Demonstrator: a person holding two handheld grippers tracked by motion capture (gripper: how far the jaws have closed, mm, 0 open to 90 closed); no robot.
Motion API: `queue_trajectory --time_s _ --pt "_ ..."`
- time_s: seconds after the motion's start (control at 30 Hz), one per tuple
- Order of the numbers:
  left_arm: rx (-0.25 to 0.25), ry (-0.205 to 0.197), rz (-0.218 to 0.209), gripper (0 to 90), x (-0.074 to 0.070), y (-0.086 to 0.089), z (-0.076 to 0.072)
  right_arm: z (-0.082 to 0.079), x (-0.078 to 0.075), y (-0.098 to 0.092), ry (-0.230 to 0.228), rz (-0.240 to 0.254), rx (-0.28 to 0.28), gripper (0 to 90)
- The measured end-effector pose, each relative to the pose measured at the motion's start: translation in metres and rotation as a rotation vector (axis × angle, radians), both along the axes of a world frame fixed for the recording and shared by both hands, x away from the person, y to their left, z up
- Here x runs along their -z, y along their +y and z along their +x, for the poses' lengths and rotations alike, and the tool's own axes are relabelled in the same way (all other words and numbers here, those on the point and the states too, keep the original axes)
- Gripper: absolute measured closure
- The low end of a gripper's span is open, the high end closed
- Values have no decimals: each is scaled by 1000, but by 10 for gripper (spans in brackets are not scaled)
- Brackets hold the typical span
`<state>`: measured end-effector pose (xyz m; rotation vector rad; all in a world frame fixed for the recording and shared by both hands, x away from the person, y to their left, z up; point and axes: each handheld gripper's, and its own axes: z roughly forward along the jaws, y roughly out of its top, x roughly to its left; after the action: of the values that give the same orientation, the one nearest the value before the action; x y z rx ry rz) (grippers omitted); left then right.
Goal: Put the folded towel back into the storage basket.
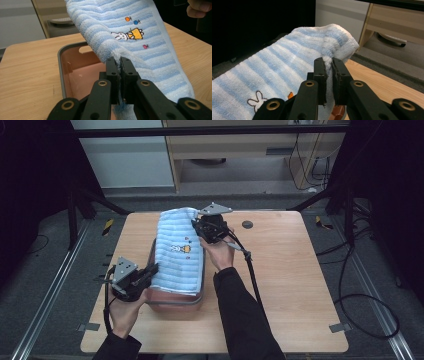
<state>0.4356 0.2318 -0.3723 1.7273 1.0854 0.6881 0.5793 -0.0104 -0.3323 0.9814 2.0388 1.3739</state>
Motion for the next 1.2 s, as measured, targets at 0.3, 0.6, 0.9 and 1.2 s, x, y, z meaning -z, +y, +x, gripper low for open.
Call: queue_trajectory --time_s 0.3,0.6,0.9,1.2 --pt "-7 26 22 860 10 0 4 6 12 8 19 -25 -3 830" --pt "-12 50 60 860 24 0 8 11 28 10 54 -28 -1 829" --pt "-21 78 80 860 34 0 7 12 43 13 76 -39 -4 829" --pt "-20 112 90 860 43 1 7 12 55 16 92 -53 -11 829"
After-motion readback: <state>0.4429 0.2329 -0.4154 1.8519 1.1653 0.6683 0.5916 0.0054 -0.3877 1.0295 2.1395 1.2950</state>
